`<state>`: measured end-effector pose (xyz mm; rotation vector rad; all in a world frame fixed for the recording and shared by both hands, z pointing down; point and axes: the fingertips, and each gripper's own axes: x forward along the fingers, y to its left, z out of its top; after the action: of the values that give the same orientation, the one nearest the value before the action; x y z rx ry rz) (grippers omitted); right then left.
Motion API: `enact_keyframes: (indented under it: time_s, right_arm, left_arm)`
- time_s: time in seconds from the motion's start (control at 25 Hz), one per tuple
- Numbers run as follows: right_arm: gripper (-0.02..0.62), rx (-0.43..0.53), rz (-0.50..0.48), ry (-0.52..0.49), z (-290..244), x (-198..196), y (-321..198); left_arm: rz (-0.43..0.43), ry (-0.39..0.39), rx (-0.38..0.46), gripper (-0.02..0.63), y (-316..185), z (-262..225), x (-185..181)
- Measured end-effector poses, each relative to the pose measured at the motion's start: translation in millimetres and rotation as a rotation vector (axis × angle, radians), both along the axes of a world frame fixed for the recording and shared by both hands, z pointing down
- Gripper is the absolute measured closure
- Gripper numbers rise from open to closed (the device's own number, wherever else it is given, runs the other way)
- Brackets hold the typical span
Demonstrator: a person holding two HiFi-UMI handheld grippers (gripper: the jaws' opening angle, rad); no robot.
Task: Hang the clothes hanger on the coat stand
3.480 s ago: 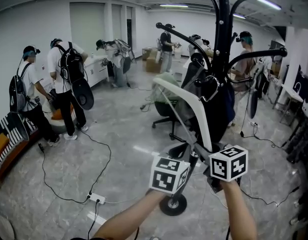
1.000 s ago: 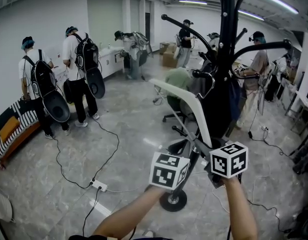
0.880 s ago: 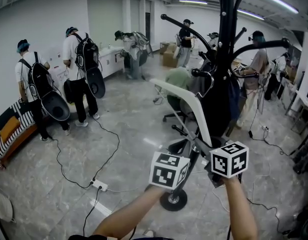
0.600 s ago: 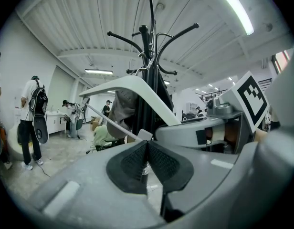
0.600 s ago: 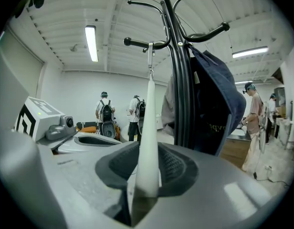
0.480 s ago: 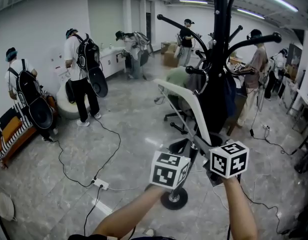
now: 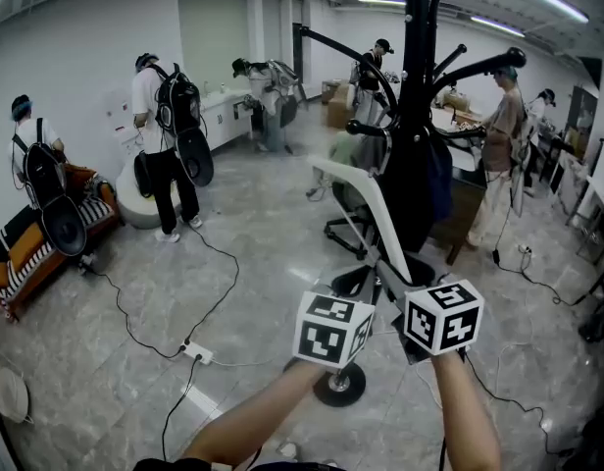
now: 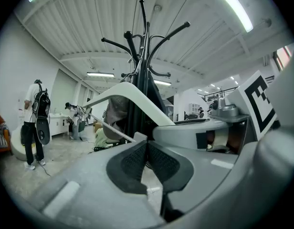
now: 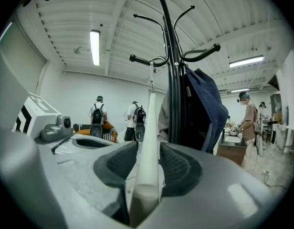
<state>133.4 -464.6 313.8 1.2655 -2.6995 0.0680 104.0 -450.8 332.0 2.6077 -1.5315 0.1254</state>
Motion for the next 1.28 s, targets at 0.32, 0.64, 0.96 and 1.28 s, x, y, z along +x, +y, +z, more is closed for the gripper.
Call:
enact_keyframes:
  time_s: [0.32,0.64,0.96,1.28]
  right_arm:
    - [0.454,0.043,0.042,-0.007,-5,16,12]
    - [0.454,0.073,0.101,-0.012,-12,23,27]
    - [0.44,0.09,0.171,-0.026,-17,13,46]
    - [0.422,0.087,0.239,-0.028,-14,5,67]
  left_arm:
    - [-0.017,-0.005,0.015,0.601,10,-6,13]
    - [0.016,-0.006,0.025,0.601,24,-11,16]
    - [0.077,-0.008,0.025,0.601,42,-13,6]
    - [0.121,-0.011,0.01,0.601,62,-6,-8]
